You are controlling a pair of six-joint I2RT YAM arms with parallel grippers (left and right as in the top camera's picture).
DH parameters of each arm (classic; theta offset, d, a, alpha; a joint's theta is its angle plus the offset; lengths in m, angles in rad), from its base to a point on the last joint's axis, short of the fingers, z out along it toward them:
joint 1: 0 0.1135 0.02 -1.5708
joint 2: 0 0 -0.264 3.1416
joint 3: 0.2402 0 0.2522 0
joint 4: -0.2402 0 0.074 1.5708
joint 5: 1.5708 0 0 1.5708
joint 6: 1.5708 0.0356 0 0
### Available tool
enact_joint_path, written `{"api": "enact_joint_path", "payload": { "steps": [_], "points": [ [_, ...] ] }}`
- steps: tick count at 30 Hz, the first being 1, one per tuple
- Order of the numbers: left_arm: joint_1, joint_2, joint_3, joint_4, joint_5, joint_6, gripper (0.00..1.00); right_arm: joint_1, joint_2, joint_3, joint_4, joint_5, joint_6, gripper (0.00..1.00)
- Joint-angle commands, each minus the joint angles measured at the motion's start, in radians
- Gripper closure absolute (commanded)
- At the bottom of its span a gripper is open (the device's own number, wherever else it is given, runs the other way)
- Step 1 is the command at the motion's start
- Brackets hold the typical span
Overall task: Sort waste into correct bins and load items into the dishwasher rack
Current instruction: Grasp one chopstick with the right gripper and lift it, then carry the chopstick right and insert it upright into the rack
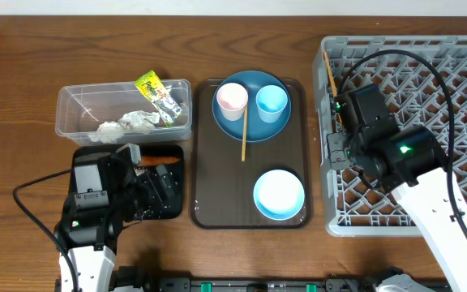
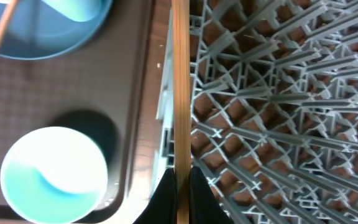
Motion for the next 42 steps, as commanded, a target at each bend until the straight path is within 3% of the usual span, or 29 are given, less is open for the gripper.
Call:
{"api": "enact_joint_path", "payload": {
  "steps": [1,24,31,34,36,38,42],
  "points": [
    [0.005,-0.002,0.016,-0.002,-0.01,0.01,0.02,-0.038,0.008,-0.04,0.026,0.033,-0.042,0.99],
    [0.005,-0.002,0.016,-0.002,-0.01,0.01,0.02,-0.091,0.008,-0.37,0.393,-0.024,-0.055,0.99],
    [0.005,-0.002,0.016,-0.002,-0.01,0.01,0.02,-0.092,0.008,-0.405,0.429,-0.023,-0.055,0.99],
    [0.005,-0.002,0.016,-0.002,-0.01,0.01,0.02,-0.091,0.008,-0.405,0.432,-0.023,-0.055,0.72],
    [0.005,-0.002,0.016,-0.002,-0.01,0.01,0.02,-0.092,0.008,-0.405,0.436,-0.016,-0.055,0.6],
    [0.005,-0.002,0.016,-0.002,-0.01,0.01,0.02,-0.092,0.008,-0.405,0.451,-0.016,-0.055,0.51],
    [0.005,-0.002,0.016,-0.002,-0.01,0.01,0.02,-0.091,0.005,-0.369,0.444,-0.013,-0.055,0.48]
  ]
}}
